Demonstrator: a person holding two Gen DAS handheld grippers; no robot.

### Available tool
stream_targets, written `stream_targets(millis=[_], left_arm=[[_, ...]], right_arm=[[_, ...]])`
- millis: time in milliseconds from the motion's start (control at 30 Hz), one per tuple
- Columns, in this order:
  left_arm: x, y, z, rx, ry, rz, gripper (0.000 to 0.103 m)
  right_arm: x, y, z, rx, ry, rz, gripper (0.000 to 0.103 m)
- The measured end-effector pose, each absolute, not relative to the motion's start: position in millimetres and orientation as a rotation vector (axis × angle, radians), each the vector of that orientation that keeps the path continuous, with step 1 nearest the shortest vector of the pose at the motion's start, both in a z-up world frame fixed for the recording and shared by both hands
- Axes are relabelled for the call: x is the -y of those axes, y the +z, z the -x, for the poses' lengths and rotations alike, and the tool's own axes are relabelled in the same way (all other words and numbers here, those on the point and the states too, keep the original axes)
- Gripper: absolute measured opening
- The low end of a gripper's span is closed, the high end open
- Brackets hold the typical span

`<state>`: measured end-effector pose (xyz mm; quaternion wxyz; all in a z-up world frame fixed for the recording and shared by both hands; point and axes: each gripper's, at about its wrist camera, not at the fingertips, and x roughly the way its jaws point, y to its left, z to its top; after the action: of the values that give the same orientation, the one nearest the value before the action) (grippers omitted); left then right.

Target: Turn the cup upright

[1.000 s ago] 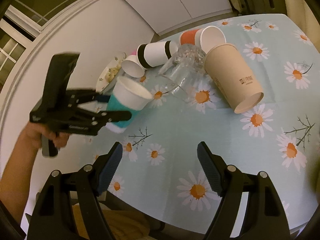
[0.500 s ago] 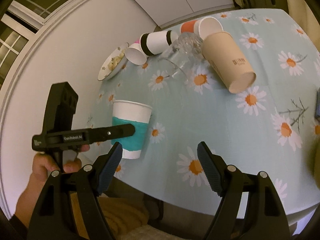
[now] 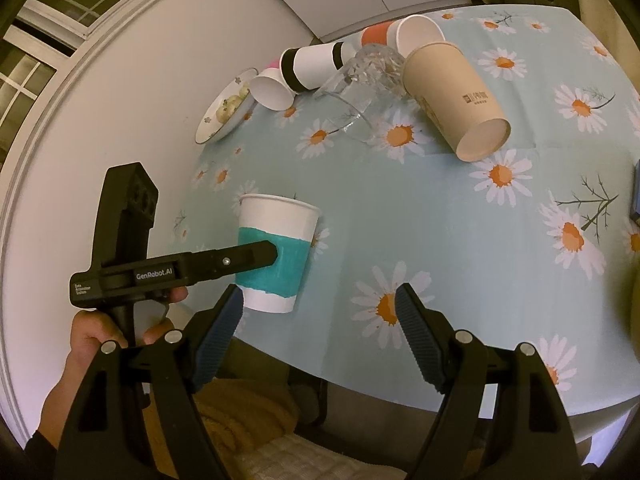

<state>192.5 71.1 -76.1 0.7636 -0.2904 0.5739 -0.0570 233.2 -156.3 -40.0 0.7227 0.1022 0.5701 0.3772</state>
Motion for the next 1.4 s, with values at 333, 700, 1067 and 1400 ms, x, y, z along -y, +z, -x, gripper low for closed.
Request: stream_targets(millis=[333, 700, 1067, 1400], left_arm=[[-76, -70, -190, -1.236, -0.132, 0.632, 0.076], [-108, -61, -157, -1.187, -0.125, 0.701, 0.076], [-120, -46, -111, -1.076, -0.180, 0.776, 0.076], [-119, -47, -97, -1.049, -0.218, 0.813, 0.076]], right_arm=[[148, -46, -240, -1.288, 0.847, -0.233, 0.078], [99, -76, -267, -1.446, 0.928, -0.339, 0.078], [61, -90, -273, -1.491, 0.900, -0.232, 0.078], [55, -87, -270, -1.475, 0.895, -0.156, 0.067]])
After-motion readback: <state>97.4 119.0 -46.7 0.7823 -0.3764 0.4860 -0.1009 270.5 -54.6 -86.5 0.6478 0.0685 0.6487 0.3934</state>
